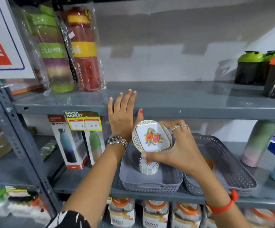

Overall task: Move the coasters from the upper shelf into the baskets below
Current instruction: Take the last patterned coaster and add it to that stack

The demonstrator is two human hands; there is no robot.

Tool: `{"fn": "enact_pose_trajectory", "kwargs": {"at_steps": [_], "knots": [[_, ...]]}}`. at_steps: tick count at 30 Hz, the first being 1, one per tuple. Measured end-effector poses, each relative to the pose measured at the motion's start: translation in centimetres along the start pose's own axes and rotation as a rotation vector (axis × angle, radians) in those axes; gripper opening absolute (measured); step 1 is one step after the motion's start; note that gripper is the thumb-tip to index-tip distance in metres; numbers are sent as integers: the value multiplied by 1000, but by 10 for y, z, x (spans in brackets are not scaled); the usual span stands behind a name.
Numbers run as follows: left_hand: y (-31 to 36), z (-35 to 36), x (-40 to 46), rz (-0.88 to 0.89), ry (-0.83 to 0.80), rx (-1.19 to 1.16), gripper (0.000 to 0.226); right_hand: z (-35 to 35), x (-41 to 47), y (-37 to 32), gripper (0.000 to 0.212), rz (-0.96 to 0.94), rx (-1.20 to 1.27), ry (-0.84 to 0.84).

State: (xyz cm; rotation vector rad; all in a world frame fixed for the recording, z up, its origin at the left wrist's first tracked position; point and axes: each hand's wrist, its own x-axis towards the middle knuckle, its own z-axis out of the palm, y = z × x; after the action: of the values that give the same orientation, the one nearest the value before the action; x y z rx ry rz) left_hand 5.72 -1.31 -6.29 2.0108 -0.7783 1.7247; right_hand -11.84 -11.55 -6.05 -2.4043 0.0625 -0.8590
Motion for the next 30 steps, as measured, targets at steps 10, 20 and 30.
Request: {"fn": "enact_pose_trajectory", "kwargs": {"at_steps": [10,20,30], "knots": [[1,2,-3,-26,-3,-42,53,128,-2,103,77,459,-130,-362],[0,5,-3,-37,23,-35,52,179,8,147,108,630,-404,-413],[1,6,-2,-54,46,-46,52,196,15,166,118,537,-538,-477]]}}
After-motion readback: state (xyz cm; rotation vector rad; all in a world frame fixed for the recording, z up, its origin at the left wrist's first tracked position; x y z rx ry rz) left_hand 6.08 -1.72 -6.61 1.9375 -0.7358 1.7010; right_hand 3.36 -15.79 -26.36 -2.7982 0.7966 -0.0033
